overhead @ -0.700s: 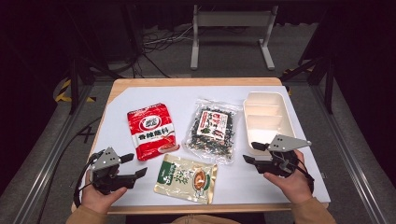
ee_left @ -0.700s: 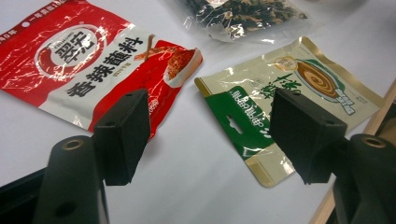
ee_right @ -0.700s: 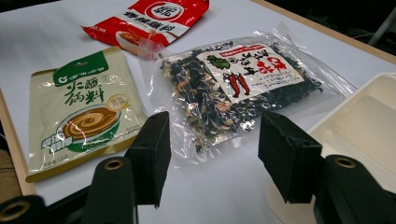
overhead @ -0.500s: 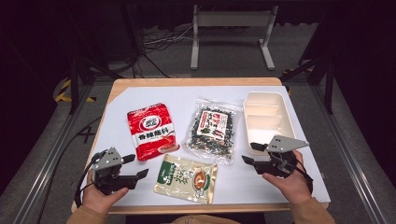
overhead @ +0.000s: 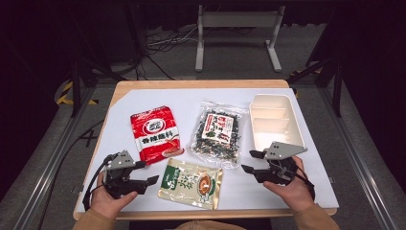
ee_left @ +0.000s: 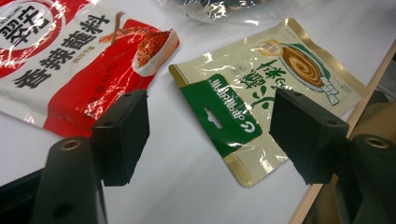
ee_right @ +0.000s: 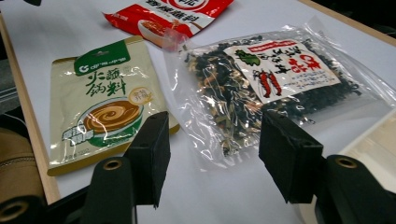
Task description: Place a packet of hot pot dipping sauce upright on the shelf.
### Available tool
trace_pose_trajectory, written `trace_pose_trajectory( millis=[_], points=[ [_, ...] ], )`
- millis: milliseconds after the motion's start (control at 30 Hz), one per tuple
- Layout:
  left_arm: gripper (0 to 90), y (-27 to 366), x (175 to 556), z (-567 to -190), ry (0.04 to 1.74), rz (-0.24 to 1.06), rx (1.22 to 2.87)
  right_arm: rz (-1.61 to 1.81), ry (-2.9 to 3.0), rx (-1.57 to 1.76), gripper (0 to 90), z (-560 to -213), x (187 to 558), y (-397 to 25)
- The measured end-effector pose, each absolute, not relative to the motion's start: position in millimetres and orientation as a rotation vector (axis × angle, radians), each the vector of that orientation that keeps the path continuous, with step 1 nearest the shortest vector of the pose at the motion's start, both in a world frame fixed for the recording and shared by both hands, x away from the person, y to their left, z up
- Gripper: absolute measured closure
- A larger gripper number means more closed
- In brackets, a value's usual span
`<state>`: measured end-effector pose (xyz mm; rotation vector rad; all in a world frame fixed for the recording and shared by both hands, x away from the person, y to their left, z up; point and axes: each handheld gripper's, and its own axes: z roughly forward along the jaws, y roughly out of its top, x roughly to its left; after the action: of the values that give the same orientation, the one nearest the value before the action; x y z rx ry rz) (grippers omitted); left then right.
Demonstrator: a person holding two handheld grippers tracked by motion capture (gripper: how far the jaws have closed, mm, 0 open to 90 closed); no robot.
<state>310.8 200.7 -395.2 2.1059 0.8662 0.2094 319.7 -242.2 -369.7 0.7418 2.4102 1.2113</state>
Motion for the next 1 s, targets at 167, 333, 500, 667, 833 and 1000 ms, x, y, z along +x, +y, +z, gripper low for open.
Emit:
trace_pose_trajectory(
  millis=[167, 333, 500, 667, 833, 1000],
  points=[
    [32.8, 195, 319, -404, 0.89, 0.18, 2.12, 1.202, 2.444, 0.716, 43.0, -374, 318, -232],
    [36.0, 189, 329, -414, 0.92, 0.119, 2.131, 1.206, 2.473, 0.691, 42.7, -378, 317, -223],
    [38.2, 186, 336, -421, 0.945, 0.063, 2.125, 1.202, 2.493, 0.68, 42.2, -381, 317, -217],
    [37.7, 185, 343, -429, 0.967, 0.004, 2.12, 1.201, 2.504, 0.674, 41.9, -383, 317, -215],
    [38.9, 181, 345, -434, 0.962, -0.034, 2.135, 1.197, 2.518, 0.671, 41.2, -386, 317, -212],
    [38.8, 178, 347, -440, 0.974, -0.1, 2.15, 1.189, 2.531, 0.668, 40.3, -388, 317, -210]
  ],
)
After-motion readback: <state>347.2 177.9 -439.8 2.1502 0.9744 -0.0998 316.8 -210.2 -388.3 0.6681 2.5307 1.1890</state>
